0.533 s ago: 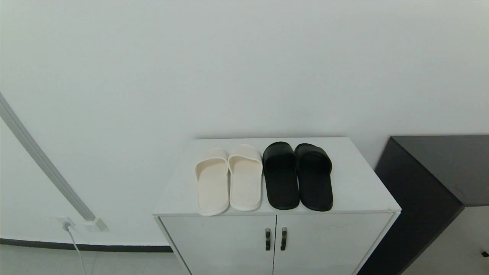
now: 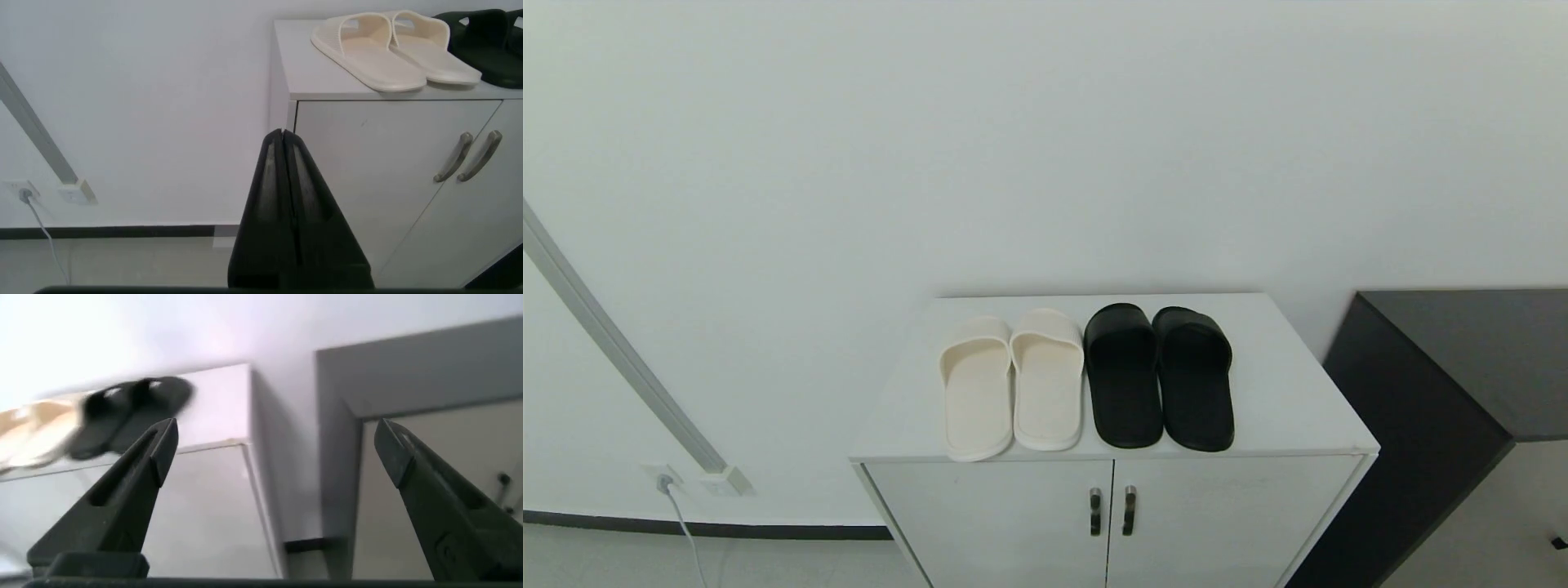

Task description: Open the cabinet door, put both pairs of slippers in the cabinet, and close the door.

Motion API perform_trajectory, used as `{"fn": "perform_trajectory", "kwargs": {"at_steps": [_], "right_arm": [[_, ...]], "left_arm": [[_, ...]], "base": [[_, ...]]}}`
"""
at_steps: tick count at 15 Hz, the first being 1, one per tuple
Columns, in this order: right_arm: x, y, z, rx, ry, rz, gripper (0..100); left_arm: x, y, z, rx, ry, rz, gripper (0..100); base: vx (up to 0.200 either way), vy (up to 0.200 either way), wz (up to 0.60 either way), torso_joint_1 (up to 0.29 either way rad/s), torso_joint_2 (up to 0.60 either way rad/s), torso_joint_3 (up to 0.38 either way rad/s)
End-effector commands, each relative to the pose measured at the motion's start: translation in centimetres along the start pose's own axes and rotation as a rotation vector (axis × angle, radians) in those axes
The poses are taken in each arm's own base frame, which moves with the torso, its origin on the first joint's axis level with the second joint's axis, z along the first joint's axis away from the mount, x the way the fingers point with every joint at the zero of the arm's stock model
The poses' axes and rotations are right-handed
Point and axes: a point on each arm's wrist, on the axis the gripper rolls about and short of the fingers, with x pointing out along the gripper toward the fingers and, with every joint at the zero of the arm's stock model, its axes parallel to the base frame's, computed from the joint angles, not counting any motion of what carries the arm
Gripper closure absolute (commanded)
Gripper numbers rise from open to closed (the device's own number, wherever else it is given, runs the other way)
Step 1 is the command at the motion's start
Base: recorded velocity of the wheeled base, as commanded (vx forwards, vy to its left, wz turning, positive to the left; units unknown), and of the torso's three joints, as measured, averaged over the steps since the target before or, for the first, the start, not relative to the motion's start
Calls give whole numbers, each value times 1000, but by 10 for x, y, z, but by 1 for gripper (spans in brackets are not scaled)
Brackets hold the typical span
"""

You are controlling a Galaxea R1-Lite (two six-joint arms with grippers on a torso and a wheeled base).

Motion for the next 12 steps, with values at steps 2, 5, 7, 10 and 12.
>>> {"fn": "perform_trajectory", "kwargs": {"at_steps": [2, 5, 7, 10, 12], "right_arm": [[46, 7, 4, -55, 336, 146, 0], [95, 18, 4, -84, 471, 238, 0], [129, 37, 7, -66, 499, 334, 0], [164, 89, 19, -16, 497, 377, 0], [175, 135, 31, 13, 478, 400, 0]], "left_arm": [[0, 0, 0, 0, 1, 1, 100], [0, 0, 0, 3, 1, 1, 100], [0, 0, 0, 3, 1, 1, 100], [0, 0, 0, 1, 1, 1, 100], [0, 0, 0, 1, 1, 1, 100]], "base": [[0, 0, 0, 0, 0, 0], [0, 0, 0, 0, 0, 0], [0, 0, 0, 0, 0, 0], [0, 0, 0, 0, 0, 0], [0, 0, 0, 0, 0, 0]]}}
